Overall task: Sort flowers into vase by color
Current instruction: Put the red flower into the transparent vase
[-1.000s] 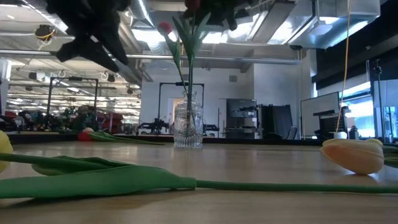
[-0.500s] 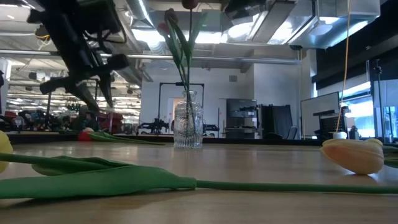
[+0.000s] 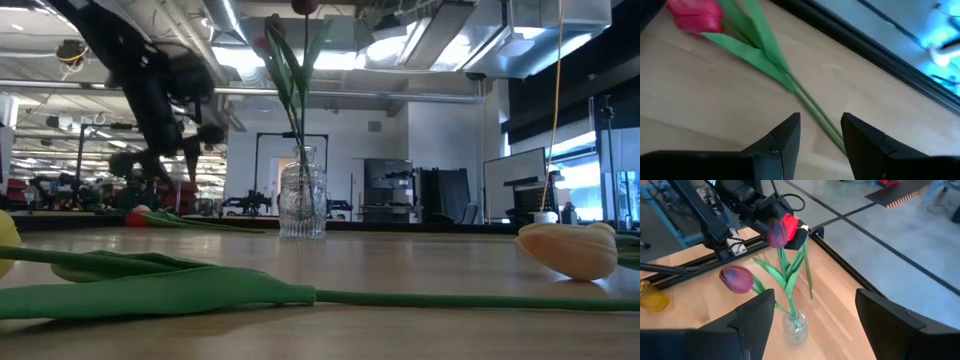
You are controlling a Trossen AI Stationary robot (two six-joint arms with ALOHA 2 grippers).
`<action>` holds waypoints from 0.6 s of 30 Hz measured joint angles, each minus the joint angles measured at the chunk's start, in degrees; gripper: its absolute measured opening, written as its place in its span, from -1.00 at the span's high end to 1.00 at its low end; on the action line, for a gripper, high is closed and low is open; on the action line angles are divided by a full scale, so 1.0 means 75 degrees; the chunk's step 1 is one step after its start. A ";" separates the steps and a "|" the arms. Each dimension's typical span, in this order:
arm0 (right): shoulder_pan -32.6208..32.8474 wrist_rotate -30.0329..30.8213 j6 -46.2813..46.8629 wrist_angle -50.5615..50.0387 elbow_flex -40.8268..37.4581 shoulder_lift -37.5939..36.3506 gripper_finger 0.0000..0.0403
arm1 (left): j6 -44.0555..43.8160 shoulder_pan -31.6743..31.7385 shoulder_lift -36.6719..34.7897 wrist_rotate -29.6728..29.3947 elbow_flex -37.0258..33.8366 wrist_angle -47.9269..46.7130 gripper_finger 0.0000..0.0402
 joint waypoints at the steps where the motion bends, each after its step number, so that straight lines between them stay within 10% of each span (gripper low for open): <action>1: -0.0005 0.0056 0.0089 -0.0056 -0.0001 0.0002 -0.38 | -0.0137 0.0113 0.0189 0.0010 0.0000 0.0132 0.31; 18: -0.0875 -0.0950 -0.0843 -0.0684 -0.0002 0.0006 -0.38 | -0.2727 0.1451 0.1861 0.0650 0.0012 0.0846 0.31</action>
